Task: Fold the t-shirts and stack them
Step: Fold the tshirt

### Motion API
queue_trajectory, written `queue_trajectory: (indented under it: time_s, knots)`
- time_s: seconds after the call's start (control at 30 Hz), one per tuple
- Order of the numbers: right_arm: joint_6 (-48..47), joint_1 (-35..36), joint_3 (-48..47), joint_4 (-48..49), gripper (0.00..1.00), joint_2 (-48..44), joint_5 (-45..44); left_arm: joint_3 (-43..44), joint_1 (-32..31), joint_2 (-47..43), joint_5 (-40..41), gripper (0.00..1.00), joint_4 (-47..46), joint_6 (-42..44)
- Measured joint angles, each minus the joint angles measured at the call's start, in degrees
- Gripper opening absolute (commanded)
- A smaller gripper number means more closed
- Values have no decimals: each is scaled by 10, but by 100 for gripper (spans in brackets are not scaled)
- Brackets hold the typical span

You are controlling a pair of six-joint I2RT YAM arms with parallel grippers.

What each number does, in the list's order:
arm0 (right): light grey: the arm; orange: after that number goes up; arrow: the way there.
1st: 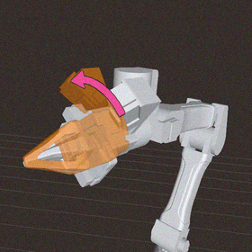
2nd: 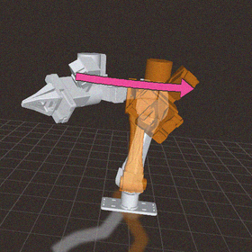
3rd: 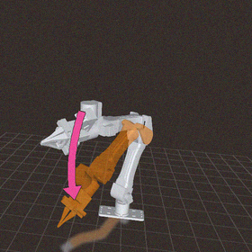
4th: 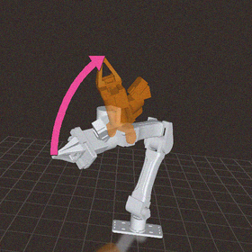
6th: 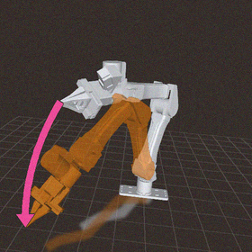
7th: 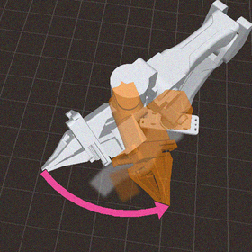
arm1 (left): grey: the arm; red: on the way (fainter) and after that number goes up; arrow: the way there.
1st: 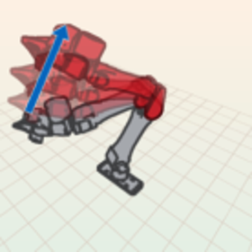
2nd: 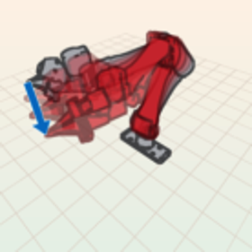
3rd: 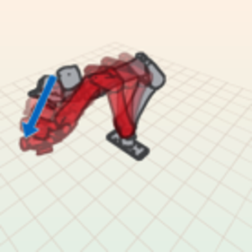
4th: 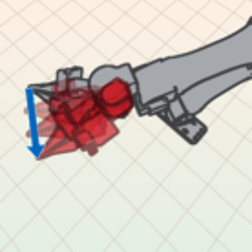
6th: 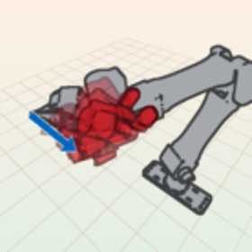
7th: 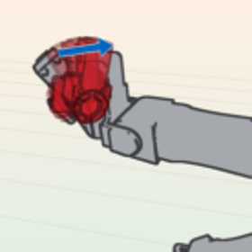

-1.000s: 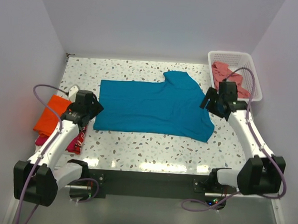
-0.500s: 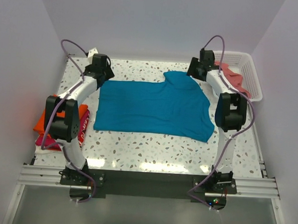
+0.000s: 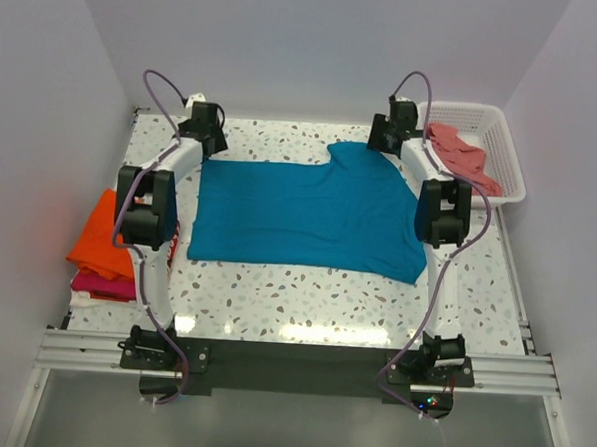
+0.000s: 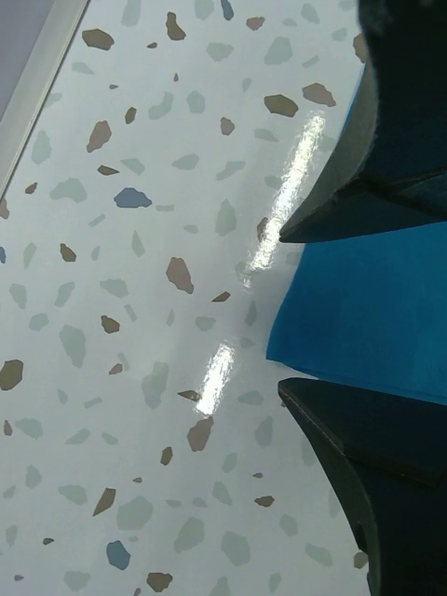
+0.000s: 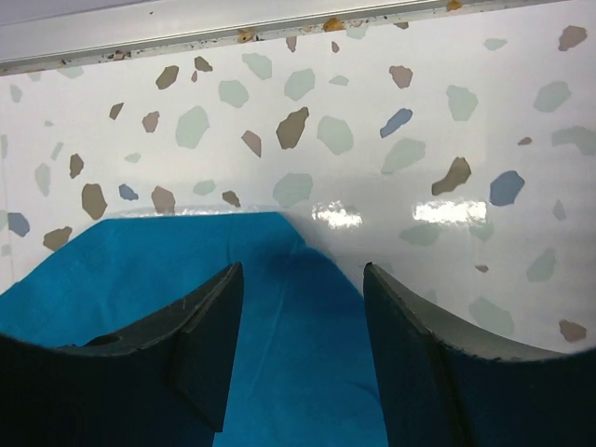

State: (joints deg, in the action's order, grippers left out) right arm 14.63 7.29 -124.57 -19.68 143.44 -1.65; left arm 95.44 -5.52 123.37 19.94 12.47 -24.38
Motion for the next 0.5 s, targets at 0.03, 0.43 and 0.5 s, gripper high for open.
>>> queue_trajectory:
  time_s: [0.03,0.43,0.5]
  knots:
    - [-2,1,-7,0,57,9,1,4,1,9,-1,64,0,2]
    - [-10,7,-55,12,53,55,12,11,4,54,-14,58,0,14]
    - [-10,7,-55,14,51,55,12,13,5,59,-15,57,1,14]
